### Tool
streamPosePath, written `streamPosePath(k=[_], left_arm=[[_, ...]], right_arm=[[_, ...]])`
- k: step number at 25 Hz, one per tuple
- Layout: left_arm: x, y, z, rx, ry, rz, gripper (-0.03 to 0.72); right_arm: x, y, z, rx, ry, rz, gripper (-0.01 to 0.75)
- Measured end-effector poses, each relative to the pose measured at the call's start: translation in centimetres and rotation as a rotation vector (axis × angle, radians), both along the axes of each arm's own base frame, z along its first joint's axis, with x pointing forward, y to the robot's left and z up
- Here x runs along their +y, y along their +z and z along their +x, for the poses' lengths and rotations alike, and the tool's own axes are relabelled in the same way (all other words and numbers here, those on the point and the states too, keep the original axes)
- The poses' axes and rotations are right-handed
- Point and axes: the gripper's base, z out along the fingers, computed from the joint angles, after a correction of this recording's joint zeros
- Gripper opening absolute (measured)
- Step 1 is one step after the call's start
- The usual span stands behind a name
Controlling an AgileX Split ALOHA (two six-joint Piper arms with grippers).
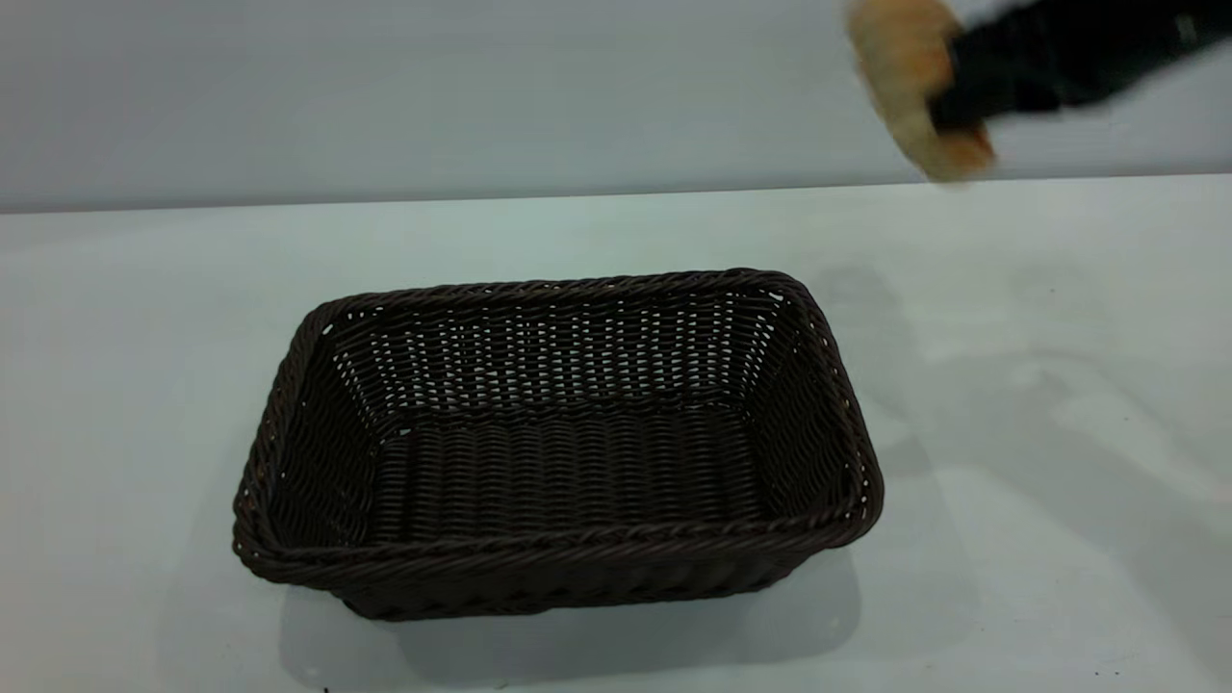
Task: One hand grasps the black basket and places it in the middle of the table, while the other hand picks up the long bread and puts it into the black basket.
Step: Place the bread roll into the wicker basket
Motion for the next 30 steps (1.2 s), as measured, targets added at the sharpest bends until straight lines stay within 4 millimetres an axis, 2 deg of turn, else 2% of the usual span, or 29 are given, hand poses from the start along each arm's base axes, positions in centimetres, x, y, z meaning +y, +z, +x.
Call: streamPosePath(k=[2, 4, 8, 11, 14, 18, 22, 24, 26, 30], left_arm=[[0.2, 0.2, -0.9, -0.031, 0.000, -0.006, 0.525], [0.5, 0.3, -1.7, -0.055, 0.000, -0.010, 0.525], [0.8, 0.5, -3.1, -0.095, 0.000, -0.021, 0.525], [0.9, 0.5, -3.5, -0.104, -0.002, -0.026, 0.525], [0.9, 0.4, -3.5, -0.096, -0.003, -0.023, 0.525], [0.9, 0.4, -3.5, -0.096, -0.003, -0.023, 0.525], [0.9, 0.4, -3.5, -0.095, -0.003, -0.023, 0.525], [0.9, 0.4, -3.5, -0.095, -0.004, -0.024, 0.525], [0.9, 0.4, -3.5, -0.095, -0.004, -0.023, 0.525], [0.9, 0.4, -3.5, -0.095, -0.004, -0.024, 0.525]], right_arm=[[2.3, 0.8, -0.8, -0.018, 0.068, 0.007, 0.035], [5.2, 0.7, -1.8, -0.010, 0.157, 0.007, 0.035], [10.0, -1.1, -3.9, 0.027, 0.292, -0.022, 0.035], [12.1, -2.7, -5.0, 0.066, 0.346, -0.040, 0.035], [13.1, -4.5, -5.5, 0.121, 0.368, -0.050, 0.035], [13.4, -6.6, -5.9, 0.187, 0.385, -0.060, 0.035], [12.9, -7.9, -6.8, 0.237, 0.390, -0.075, 0.035], [12.9, -8.0, -6.9, 0.245, 0.400, -0.073, 0.058], [13.1, -8.0, -7.2, 0.258, 0.421, -0.055, 0.117], [13.2, -7.8, -7.3, 0.267, 0.441, -0.039, 0.363]])
